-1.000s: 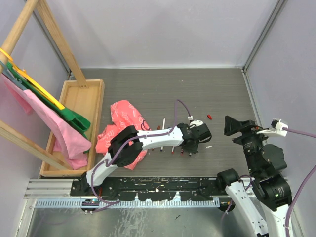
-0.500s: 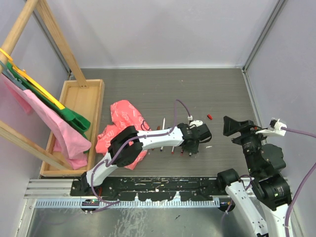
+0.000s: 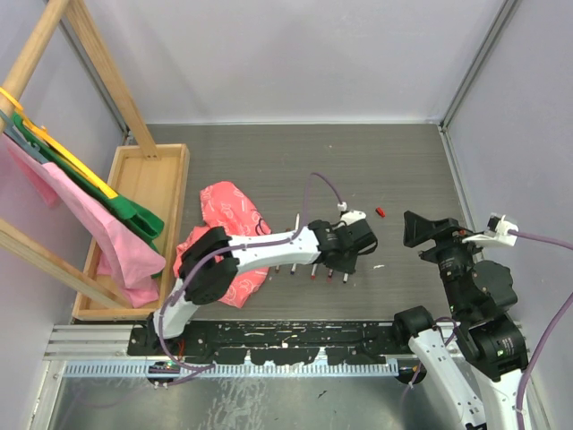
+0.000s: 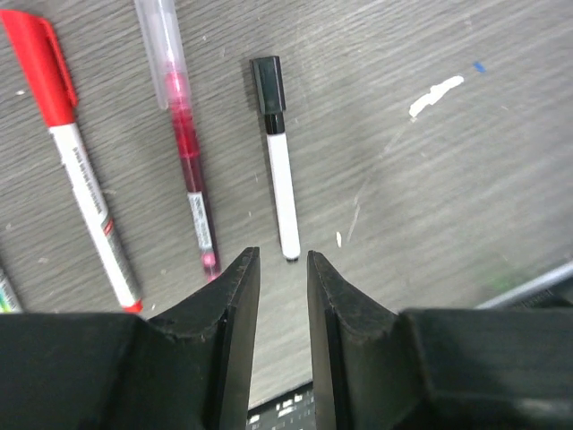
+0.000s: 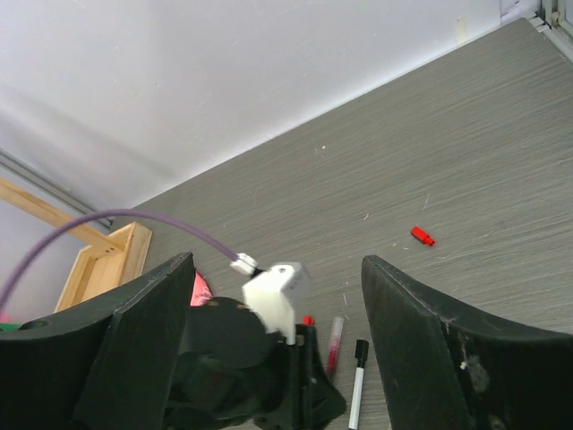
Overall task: Insert the pens into the pen caps
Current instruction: Place the pen at the center of the board, then pick up the pen from the center of the board.
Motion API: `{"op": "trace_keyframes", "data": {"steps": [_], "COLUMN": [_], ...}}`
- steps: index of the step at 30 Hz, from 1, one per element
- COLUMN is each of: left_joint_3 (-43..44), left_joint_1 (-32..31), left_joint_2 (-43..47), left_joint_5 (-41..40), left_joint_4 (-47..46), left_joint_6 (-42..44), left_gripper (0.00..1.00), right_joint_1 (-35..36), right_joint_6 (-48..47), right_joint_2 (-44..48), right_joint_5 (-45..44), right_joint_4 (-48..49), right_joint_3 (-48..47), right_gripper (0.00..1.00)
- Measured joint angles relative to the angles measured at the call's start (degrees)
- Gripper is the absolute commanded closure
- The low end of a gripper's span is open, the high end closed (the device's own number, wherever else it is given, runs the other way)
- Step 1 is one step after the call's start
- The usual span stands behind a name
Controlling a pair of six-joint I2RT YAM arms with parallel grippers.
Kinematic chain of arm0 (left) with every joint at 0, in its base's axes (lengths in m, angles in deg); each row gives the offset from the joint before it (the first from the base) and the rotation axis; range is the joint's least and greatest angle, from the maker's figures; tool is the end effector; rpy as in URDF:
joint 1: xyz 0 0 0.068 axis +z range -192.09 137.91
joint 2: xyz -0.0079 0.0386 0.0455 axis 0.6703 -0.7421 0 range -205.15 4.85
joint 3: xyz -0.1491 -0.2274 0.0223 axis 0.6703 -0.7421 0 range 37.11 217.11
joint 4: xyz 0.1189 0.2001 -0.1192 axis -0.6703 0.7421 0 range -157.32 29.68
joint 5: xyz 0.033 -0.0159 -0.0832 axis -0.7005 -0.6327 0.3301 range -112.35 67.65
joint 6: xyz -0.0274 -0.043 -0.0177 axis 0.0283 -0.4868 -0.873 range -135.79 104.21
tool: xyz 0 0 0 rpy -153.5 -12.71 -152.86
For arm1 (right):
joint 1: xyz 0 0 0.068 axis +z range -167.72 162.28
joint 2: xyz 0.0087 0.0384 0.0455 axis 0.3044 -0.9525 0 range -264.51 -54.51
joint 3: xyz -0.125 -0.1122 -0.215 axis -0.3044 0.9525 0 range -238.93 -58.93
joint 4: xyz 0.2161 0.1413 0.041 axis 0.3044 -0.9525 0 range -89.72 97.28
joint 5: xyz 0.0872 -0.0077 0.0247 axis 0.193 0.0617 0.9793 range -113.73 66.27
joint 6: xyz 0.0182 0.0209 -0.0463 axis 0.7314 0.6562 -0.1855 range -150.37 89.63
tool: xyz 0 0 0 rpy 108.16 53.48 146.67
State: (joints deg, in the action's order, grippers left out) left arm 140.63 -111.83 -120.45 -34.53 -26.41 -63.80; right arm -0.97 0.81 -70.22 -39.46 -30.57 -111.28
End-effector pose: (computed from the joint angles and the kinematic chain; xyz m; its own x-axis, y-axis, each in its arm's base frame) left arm 0.1706 -0.4405 0.1971 -0.8625 0.2385 -0.4463 0.3624 0.9067 -0.2157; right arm 0.0361 0.0009 0.3770 -0.0264 0.5125 -0.8583 -0.0050 0.8585 0.5128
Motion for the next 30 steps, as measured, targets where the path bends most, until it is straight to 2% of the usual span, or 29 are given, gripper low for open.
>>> {"op": "trace_keyframes", "data": {"steps": [6, 12, 17, 25, 30], "left_joint_3": [-10.21, -13.35, -14.88, -15.37, -12.81], "left_joint_1": [0.00, 0.52, 3.26, 14.05, 19.47], "left_joint_2": [12.92, 19.58, 19.96, 19.76, 16.81], "left_joint_5": [0.39, -1.38, -1.55, -0.57, 0.87], "left_joint_4": [-6.93, -8.50, -7.87, -6.16, -5.40], "left_joint_6": [2.99, 7.13, 11.34, 17.81, 20.24], "left_gripper": [0.70, 0.70, 0.70, 0.69, 0.66], "right_joint_1": [0.00, 0.00, 0.00, 0.00, 0.00], "right_joint_6": [-0.09, -0.04, 0.39, 0.50, 1.01], "right_joint_2": [0.00, -0.61, -2.25, -2.34, -2.29], "right_joint_5": [0.59, 2.62, 4.81, 7.13, 7.80], "right_joint_4": [-0.20, -1.07, -1.51, -4.42, -4.63], "right_joint_3": [1.36, 1.99, 3.19, 4.37, 4.61], "right_gripper": [0.20, 0.20, 0.20, 0.21, 0.21]}}
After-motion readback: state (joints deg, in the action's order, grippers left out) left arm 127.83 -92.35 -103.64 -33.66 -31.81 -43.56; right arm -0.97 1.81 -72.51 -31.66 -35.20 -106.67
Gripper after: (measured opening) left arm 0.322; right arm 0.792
